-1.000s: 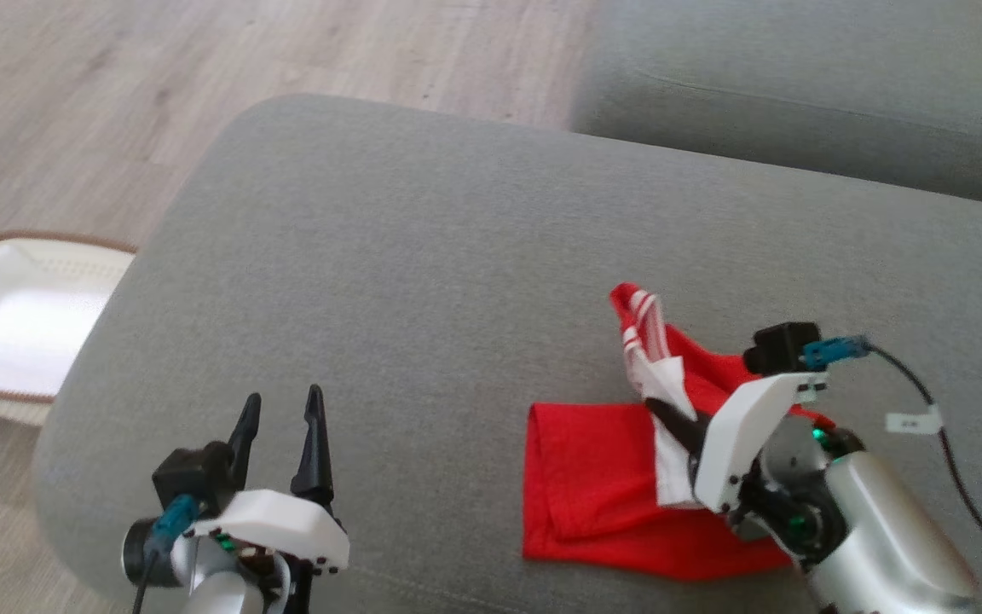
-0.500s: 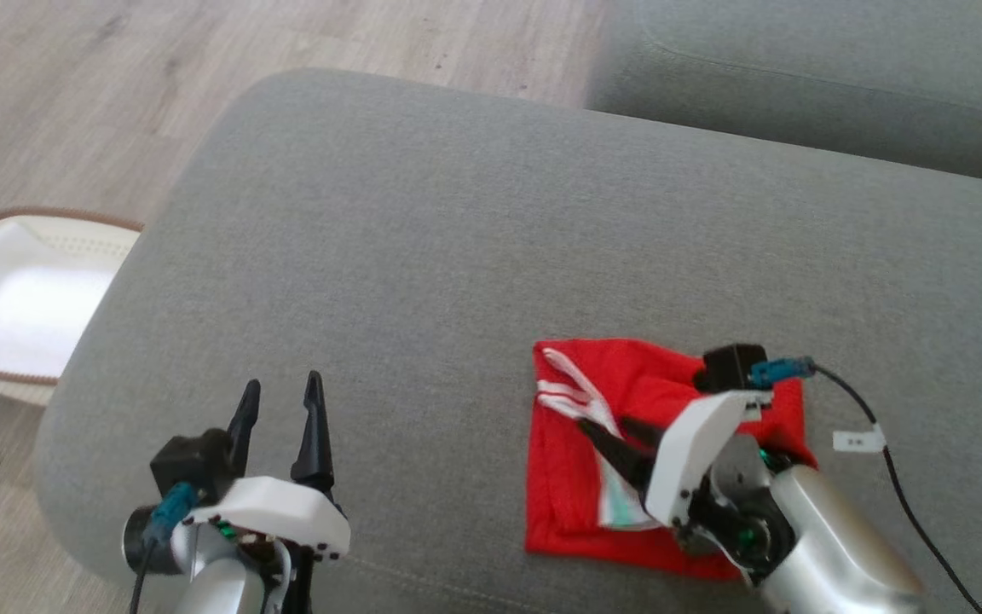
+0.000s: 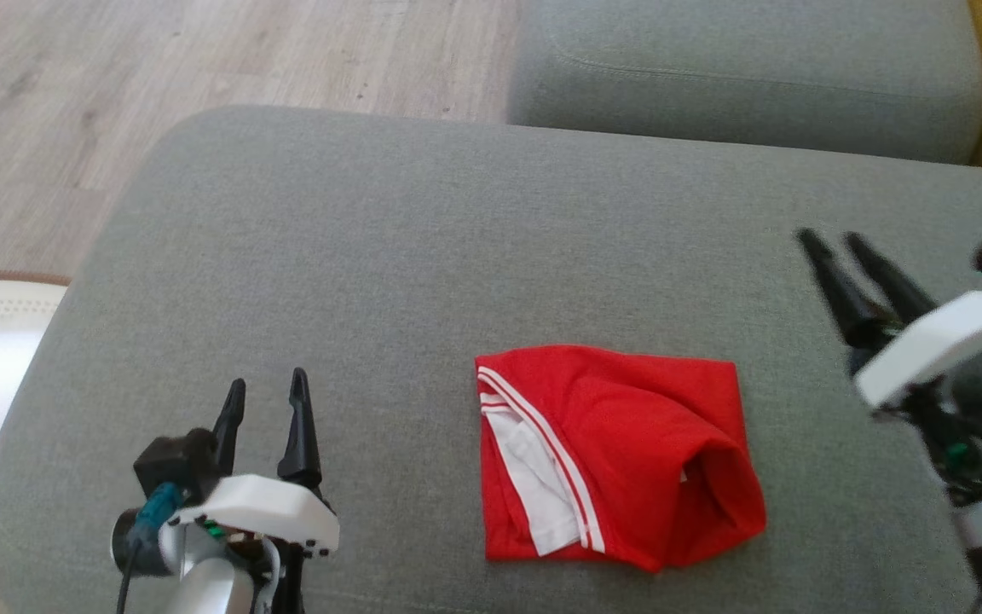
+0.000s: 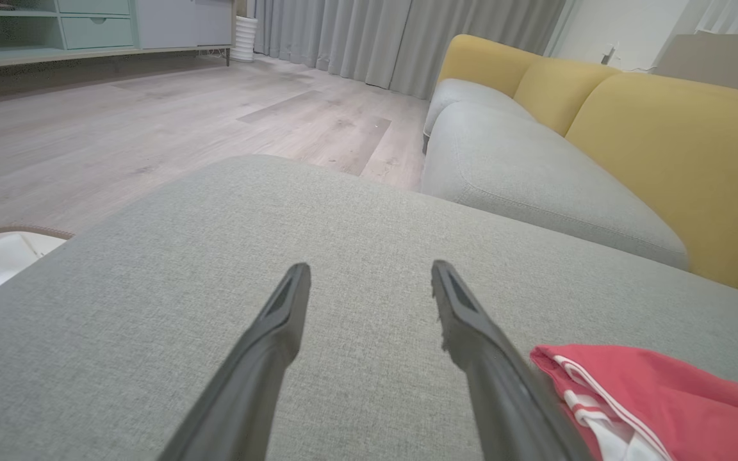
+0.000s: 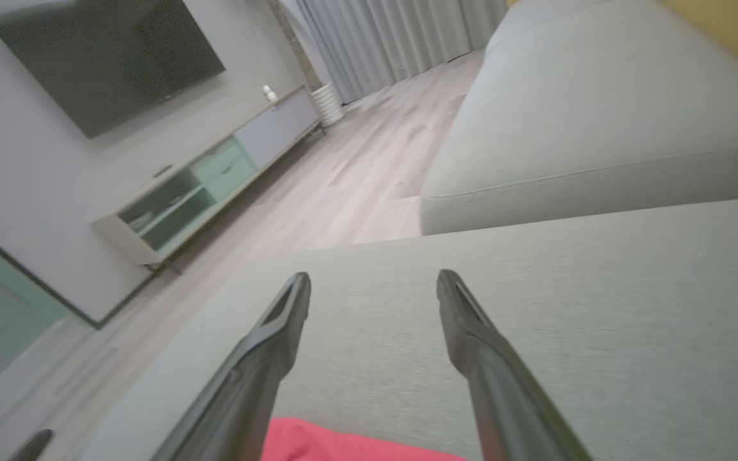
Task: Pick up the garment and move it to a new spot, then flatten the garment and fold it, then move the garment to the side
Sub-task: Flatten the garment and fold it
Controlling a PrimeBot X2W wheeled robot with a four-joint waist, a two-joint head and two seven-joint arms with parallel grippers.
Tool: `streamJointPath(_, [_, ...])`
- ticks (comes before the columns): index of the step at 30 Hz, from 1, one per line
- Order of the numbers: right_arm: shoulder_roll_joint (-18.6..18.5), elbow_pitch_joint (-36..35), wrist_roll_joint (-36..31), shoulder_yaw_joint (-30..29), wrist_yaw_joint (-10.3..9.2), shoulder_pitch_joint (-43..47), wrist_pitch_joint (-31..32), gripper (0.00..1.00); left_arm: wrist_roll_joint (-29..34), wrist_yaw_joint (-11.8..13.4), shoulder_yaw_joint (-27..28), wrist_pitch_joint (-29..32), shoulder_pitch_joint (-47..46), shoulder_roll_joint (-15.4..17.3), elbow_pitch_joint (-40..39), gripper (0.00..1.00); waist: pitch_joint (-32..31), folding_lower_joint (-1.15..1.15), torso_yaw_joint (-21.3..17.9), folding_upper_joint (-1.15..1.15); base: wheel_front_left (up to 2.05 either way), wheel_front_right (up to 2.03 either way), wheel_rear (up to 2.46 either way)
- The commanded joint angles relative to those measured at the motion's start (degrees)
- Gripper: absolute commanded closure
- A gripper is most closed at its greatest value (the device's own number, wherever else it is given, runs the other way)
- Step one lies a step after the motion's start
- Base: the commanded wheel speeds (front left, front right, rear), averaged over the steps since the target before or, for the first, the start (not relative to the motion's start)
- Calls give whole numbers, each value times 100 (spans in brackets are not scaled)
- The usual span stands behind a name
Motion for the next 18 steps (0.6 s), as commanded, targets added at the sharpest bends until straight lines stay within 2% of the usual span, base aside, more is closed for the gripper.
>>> streamJointPath(1, [-141,-74,-167,-11,39,6,-84,0,41,3,191,-70,-187,-5,-215,0,-7,0,-35,0,0,0,0])
streamJointPath(4, [-225,63,-374,14,39,140,-86,0,28,-10,186,-70,-180,-5,-219,0,-1,0,-57,0,0,0,0])
streamJointPath(9, [-72,-90,-252,586,39,345,247,0,8,-31,120,-70,-205,-5,-201,0,14,0,0,0,0,0,0])
streamJointPath(12, [-91,-211,-193,722,39,413,340,0,12,-19,121,-70,-224,-5,-193,0,29,0,31,0,0,0,0])
streamJointPath(15, [-218,-231,-503,776,39,415,266,0,22,0,133,-70,-211,-6,-192,0,52,0,61,0,0,0,0])
streamJointPath(18, [-186,-144,-734,891,39,357,265,0,27,-7,153,-70,-223,-6,-184,0,85,0,96,0,0,0,0])
